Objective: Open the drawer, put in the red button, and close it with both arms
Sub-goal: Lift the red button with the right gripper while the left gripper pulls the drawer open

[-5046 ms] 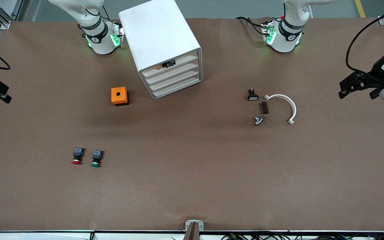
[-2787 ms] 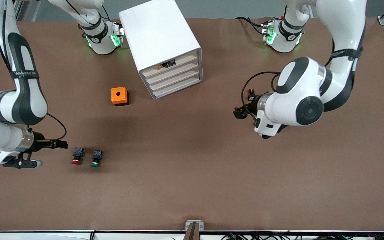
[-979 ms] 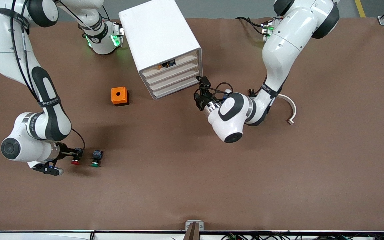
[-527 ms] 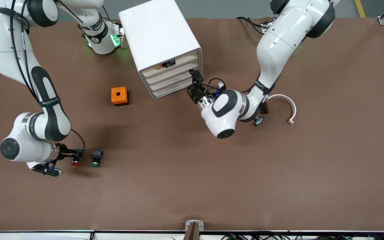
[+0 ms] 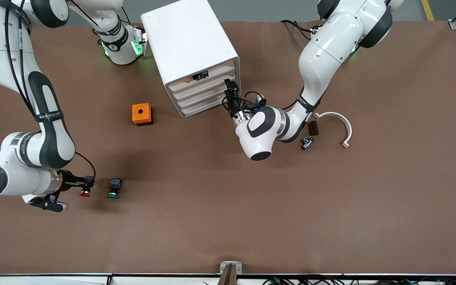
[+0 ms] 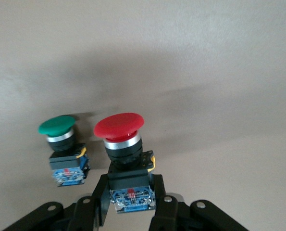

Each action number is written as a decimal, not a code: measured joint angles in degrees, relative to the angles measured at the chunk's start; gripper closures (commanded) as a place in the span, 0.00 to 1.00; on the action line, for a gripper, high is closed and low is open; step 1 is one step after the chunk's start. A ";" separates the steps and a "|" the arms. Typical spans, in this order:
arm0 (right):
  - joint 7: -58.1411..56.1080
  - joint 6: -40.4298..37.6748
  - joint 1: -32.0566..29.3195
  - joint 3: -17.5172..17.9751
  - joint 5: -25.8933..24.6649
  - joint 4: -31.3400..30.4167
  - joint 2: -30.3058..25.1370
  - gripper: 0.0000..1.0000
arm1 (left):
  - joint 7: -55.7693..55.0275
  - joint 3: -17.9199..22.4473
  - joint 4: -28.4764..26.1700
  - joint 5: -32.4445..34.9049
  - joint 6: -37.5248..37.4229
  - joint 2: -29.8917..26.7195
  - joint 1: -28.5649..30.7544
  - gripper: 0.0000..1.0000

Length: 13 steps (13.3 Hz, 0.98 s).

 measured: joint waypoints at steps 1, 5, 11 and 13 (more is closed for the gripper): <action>0.24 -0.79 0.15 0.15 0.03 0.10 -0.93 0.90 | 0.00 -0.01 -0.15 0.00 -0.23 0.00 -0.29 0.47; 5.40 -6.29 1.85 0.57 0.10 0.21 -4.90 0.90 | -0.01 -0.22 -0.64 -0.99 -0.51 0.01 -2.07 0.64; 16.19 -14.65 5.82 0.67 4.41 0.24 -10.09 0.89 | -0.01 -0.23 -0.93 -1.19 -0.52 0.41 -3.85 0.93; 19.86 -17.44 6.58 0.69 5.42 0.25 -11.64 0.89 | -0.56 -0.15 -0.99 -1.19 -0.55 0.55 -3.84 0.94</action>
